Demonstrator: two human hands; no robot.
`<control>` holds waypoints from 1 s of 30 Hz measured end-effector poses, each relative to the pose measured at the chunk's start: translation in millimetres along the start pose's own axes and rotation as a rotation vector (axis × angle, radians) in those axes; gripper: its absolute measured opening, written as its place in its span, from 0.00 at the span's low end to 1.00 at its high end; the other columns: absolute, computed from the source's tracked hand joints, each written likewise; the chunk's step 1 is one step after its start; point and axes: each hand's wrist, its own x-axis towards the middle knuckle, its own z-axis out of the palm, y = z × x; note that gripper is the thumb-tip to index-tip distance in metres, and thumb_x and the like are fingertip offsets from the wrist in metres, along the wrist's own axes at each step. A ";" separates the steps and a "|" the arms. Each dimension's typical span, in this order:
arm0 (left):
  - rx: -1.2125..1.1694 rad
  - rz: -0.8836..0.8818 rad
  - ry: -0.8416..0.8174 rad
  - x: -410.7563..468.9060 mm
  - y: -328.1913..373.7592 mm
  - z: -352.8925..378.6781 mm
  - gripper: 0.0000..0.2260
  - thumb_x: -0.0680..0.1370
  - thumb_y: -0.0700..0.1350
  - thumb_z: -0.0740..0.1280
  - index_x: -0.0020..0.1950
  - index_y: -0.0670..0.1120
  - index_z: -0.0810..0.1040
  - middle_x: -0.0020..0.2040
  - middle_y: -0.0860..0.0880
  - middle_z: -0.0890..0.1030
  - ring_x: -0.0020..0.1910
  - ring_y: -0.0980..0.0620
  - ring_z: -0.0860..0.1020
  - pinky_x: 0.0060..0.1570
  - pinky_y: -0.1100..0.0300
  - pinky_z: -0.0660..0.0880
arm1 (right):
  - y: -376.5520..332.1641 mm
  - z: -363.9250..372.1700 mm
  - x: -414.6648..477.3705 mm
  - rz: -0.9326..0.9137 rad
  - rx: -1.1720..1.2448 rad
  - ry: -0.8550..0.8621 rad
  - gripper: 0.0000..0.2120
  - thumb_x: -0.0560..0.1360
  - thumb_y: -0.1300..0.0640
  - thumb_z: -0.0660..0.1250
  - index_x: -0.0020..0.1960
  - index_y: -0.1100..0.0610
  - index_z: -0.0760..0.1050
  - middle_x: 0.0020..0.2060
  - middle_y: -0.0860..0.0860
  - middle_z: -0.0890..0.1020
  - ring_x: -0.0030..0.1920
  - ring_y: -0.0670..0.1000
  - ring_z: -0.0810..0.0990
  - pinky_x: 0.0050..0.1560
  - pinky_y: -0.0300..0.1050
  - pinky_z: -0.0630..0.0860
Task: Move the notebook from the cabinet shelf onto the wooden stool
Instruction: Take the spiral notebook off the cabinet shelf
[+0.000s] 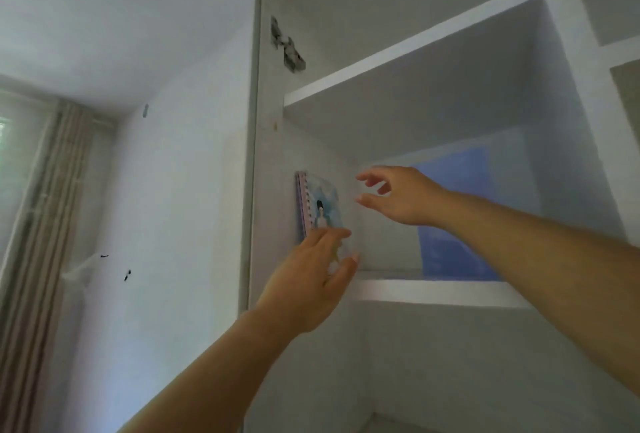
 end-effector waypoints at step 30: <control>0.088 0.121 0.207 -4.7 -28.8 49.2 0.19 0.79 0.58 0.43 0.51 0.59 0.74 0.44 0.59 0.76 0.44 0.62 0.72 0.48 0.59 0.68 | -8.5 61.0 100.3 -0.090 0.085 -0.135 0.29 0.75 0.46 0.63 0.72 0.54 0.59 0.70 0.53 0.66 0.68 0.53 0.65 0.62 0.40 0.60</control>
